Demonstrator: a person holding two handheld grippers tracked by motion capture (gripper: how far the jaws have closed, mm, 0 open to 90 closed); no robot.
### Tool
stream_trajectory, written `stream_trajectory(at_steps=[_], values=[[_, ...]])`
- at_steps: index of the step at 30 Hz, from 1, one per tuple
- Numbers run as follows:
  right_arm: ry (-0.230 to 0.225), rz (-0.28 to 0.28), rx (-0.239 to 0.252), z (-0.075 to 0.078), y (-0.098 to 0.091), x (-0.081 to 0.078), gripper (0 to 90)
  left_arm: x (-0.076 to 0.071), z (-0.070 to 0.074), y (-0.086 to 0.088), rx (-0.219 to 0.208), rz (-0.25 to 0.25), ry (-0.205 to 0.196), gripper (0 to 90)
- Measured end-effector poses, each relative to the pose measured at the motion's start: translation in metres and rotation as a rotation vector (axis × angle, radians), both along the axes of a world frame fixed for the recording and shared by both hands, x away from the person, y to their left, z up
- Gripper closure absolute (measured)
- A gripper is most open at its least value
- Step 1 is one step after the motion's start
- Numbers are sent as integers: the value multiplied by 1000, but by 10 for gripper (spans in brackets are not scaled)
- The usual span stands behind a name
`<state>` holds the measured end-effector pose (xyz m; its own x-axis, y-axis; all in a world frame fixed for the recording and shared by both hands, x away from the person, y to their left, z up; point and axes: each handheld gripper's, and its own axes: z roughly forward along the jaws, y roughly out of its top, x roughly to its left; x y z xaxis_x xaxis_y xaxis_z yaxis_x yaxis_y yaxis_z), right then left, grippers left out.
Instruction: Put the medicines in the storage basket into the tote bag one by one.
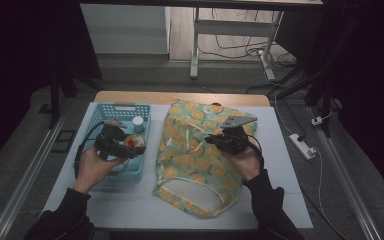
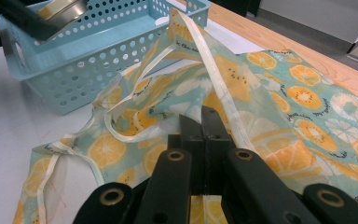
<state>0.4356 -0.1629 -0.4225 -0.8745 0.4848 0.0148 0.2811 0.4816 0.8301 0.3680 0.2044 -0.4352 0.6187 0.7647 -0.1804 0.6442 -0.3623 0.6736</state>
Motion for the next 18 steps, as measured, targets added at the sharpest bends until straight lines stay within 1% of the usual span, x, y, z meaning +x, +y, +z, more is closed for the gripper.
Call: stream_trajectory(at_steps=[3, 8, 14, 18], values=[[0, -1, -1, 0, 0, 0, 900, -5, 2, -10, 4, -35, -11, 203], [0, -3, 1, 0, 0, 0, 900, -12, 2, -29, -5, -84, -22, 203], [-2, -8, -2, 0, -1, 1, 900, -17, -4, -48, -16, -146, -27, 203], [-4, -11, -2, 0, -2, 1, 900, -18, -9, -60, -8, -181, -24, 203]])
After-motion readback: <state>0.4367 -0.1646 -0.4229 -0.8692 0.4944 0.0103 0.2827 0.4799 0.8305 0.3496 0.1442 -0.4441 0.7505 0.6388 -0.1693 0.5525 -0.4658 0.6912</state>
